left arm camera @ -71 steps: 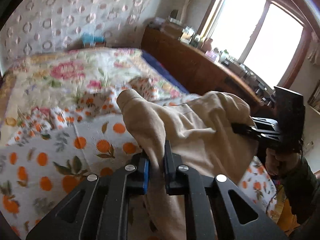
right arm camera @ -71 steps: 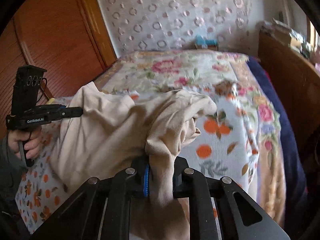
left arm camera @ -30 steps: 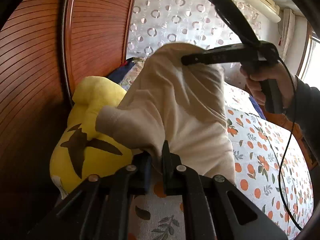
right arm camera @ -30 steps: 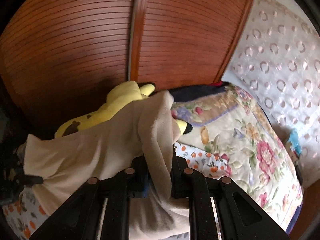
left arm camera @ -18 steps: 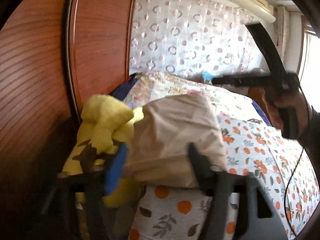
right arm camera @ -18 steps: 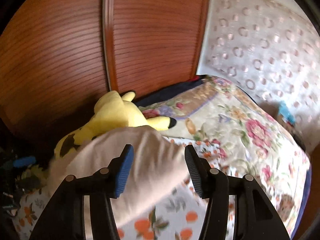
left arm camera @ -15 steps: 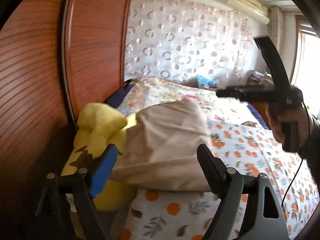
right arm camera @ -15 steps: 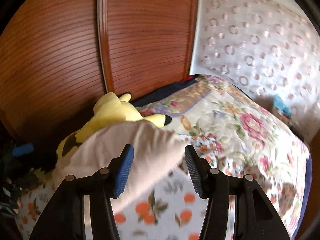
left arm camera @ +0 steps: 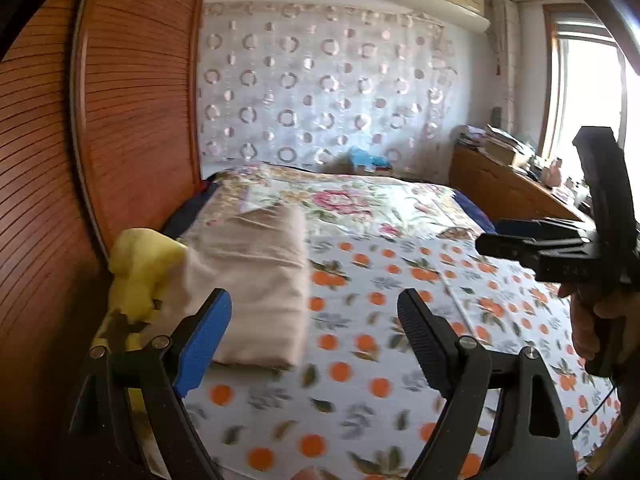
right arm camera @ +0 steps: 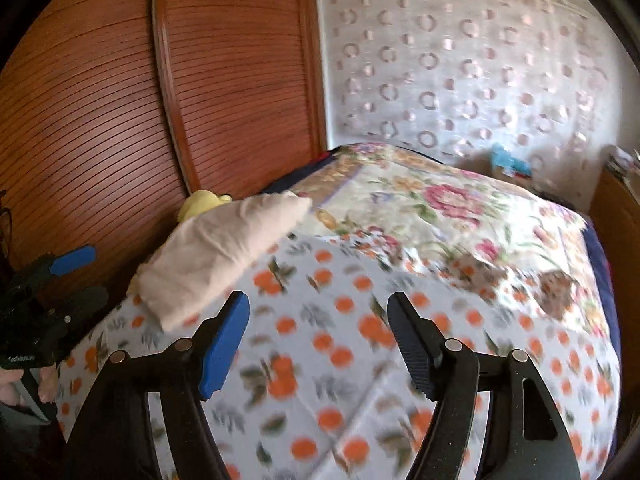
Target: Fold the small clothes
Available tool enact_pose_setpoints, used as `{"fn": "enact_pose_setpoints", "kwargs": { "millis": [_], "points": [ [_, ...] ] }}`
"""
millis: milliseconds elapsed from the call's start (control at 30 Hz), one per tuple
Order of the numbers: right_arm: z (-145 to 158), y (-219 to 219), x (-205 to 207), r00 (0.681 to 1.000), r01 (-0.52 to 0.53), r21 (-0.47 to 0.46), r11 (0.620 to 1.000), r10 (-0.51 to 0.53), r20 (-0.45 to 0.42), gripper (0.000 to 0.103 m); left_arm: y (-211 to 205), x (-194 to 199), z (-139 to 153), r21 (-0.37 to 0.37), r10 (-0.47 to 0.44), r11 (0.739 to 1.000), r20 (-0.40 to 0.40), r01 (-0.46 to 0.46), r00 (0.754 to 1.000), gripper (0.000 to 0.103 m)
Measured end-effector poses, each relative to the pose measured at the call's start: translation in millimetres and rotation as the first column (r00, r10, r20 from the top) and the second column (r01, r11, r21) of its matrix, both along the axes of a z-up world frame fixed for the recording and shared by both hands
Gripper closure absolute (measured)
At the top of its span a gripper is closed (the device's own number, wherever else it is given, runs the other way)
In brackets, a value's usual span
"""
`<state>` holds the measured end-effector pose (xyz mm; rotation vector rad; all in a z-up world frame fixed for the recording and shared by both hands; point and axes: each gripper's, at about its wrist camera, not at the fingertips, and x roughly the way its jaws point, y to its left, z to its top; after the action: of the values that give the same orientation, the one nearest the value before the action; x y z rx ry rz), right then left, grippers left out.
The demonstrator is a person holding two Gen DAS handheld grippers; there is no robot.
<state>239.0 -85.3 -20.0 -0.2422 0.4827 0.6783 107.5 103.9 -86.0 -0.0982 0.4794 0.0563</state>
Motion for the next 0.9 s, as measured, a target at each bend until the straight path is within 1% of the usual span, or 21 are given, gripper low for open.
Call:
{"fn": "enact_pose_setpoints", "kwargs": {
  "millis": [67, 167, 267, 367, 433, 567, 700, 900],
  "points": [
    [0, -17, -19, 1.000, 0.028, 0.015, 1.000, -0.028, 0.003, 0.029, -14, -1, 1, -0.006, -0.035, 0.999, 0.000, 0.035, 0.999, 0.018],
    [0, -41, -50, 0.997, 0.070, 0.038, 0.997, -0.071, 0.019, 0.023, -35, -4, 3, 0.001, -0.069, 0.998, -0.002, 0.069, 0.998, 0.018],
    [-1, -57, -76, 0.993, 0.109, 0.052, 0.993, -0.111, 0.028, 0.020, -55, -6, 6, 0.002, -0.105, 0.994, 0.001, 0.105, 0.994, 0.018],
    [-1, -65, -101, 0.988, 0.147, 0.072, 0.986, -0.151, 0.045, 0.019, -74, -10, 13, 0.011, -0.129, 0.992, 0.010, 0.129, 0.992, 0.018],
    [3, -71, -119, 0.981, 0.173, 0.102, 0.980, -0.180, 0.069, 0.019, -84, -14, 18, 0.014, -0.138, 0.990, 0.021, 0.137, 0.990, 0.018],
    [7, -91, -147, 0.972, 0.207, 0.156, 0.966, -0.221, 0.083, 0.019, -100, -27, 33, 0.027, -0.145, 0.989, 0.056, 0.144, 0.988, 0.018],
    [17, -101, -176, 0.956, 0.245, 0.187, 0.951, -0.269, 0.119, 0.019, -110, -38, 51, 0.047, -0.144, 0.989, 0.088, 0.140, 0.986, 0.018],
    [24, -105, -206, 0.935, 0.274, 0.224, 0.935, -0.313, 0.167, 0.019, -116, -50, 72, 0.064, -0.128, 0.991, 0.116, 0.121, 0.985, 0.018]
  ]
}}
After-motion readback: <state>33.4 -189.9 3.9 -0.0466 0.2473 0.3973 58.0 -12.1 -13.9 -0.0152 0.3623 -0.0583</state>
